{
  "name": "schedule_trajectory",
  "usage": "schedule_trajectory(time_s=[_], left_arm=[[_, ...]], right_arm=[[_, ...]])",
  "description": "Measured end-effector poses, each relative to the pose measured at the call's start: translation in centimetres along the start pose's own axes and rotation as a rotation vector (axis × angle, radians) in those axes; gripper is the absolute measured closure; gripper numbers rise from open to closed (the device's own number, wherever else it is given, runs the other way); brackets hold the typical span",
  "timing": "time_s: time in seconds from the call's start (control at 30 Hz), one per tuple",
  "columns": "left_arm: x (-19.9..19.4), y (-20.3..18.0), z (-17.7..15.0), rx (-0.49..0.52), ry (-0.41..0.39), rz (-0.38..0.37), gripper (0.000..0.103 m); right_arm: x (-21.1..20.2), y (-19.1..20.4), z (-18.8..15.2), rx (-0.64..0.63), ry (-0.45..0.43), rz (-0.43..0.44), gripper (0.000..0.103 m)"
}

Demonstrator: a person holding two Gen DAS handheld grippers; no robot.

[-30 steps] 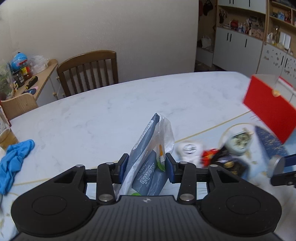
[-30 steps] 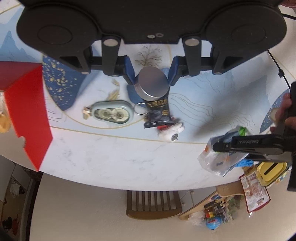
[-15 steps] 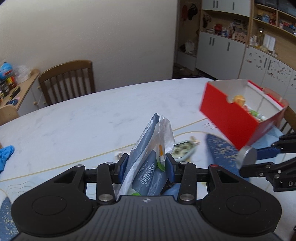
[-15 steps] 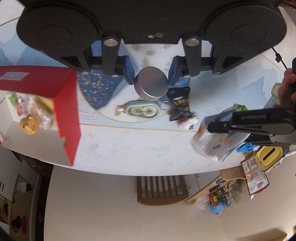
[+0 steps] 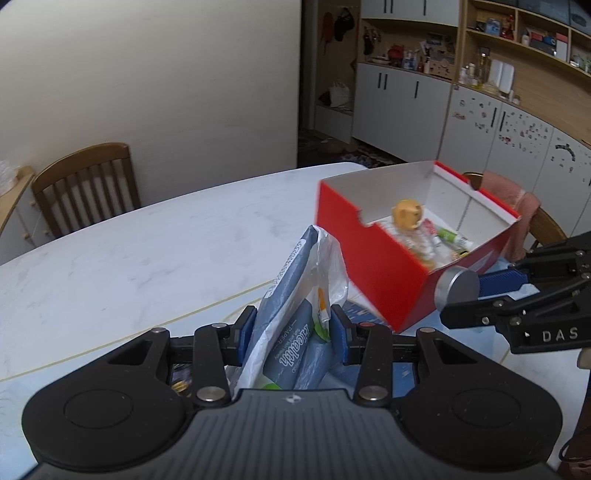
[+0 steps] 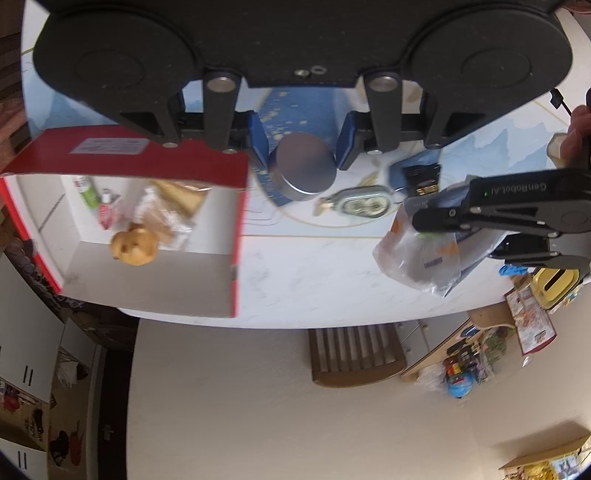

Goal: Organize objects
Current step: 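Carry the wipes bag and metal tin over the red shoebox with both grippers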

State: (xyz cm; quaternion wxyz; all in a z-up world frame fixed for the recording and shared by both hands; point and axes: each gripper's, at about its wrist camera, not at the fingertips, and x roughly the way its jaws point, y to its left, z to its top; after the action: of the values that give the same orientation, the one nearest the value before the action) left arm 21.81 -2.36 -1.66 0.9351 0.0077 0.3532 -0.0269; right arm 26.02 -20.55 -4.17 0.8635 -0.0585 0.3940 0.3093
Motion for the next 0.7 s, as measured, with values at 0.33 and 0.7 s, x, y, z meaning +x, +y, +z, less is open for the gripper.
schedule_trajectory(time_s=[0.33,0.7], left_arm=[[2.4,-6.4,3.2,0.06,-0.022,-0.037,0.063],[6.5,-13.2,6.6,0.166,0.001,-0.099,0.063]], right_arm=[[-1.7,-6.8,0.7,0.032,-0.039,-0.035,0.064],[-2.9,-14.5,2.2,0.072,-0.1,-0.12,0.064]])
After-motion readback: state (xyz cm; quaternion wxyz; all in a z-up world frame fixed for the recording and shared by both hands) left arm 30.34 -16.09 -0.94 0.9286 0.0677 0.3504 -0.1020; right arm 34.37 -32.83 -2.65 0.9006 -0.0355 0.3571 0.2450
